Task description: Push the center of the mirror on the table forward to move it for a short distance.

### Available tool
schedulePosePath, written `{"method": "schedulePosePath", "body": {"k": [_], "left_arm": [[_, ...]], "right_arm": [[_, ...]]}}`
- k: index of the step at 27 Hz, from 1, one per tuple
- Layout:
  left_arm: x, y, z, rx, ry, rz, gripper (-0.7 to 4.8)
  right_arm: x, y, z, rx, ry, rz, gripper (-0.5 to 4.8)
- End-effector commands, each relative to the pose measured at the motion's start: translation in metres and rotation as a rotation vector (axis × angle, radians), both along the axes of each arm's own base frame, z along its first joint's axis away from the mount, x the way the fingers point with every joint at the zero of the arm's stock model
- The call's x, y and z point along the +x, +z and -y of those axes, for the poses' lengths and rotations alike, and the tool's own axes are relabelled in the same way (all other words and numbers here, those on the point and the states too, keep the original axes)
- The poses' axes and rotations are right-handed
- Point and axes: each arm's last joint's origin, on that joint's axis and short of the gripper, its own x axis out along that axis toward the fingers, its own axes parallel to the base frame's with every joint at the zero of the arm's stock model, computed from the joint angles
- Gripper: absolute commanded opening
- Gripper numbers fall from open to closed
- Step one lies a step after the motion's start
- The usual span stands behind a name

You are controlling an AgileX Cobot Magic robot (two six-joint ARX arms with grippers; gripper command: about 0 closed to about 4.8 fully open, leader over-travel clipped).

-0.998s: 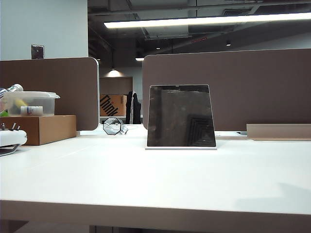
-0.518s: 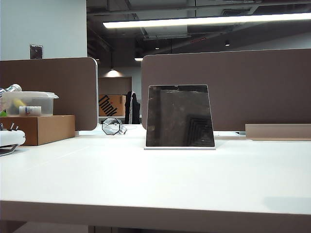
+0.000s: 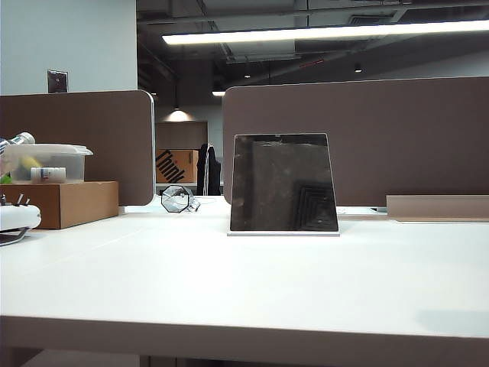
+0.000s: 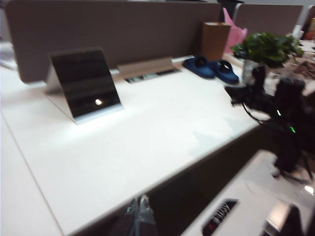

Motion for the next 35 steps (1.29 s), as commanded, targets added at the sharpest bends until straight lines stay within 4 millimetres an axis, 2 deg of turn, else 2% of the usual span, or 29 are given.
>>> {"method": "schedulePosePath", "body": {"k": [1,3,7,12,16,20,23,27,32,35], "left_arm": [[0.006,-0.015,0.011,0.004,-0.066,-0.047,-0.05],[0.010,-0.020,0.016,0.067,-0.077,-0.071,-0.05],[0.021,-0.026,0.030,0.077,-0.118,-0.102,-0.05],[0.035,-0.031,0.043,0.038,-0.062,-0.167,-0.05],[0.054,-0.031,0.061,-0.023,-0.020,-0.115,-0.05],[0.074,-0.044,0.083,-0.020,-0.025,-0.116,-0.05],[0.082,-0.056,0.091,0.024,-0.022,-0.159,-0.05],[0.088,-0.065,0.095,0.093,0.021,-0.137,-0.05],[0.095,-0.056,0.096,0.092,0.140,0.032,-0.05],[0.097,-0.052,0.094,0.073,0.243,0.073,-0.05]], "right_arm": [[0.000,0.000,-0.001,0.000,0.011,0.008,-0.05],[0.000,0.000,-0.001,0.000,0.011,0.008,-0.05],[0.000,-0.001,-0.001,0.000,0.012,0.000,-0.05],[0.000,-0.001,-0.001,0.000,0.014,0.000,-0.05],[0.000,-0.001,-0.001,0.000,0.014,-0.001,-0.05],[0.000,-0.001,-0.001,0.000,0.014,0.000,-0.05],[0.000,-0.001,-0.001,0.000,0.013,0.000,-0.05],[0.000,-0.001,-0.001,0.000,0.014,-0.001,-0.05],[0.000,-0.001,-0.001,0.000,0.014,-0.001,-0.05],[0.000,-0.001,-0.001,0.000,0.014,-0.001,-0.05]]}}
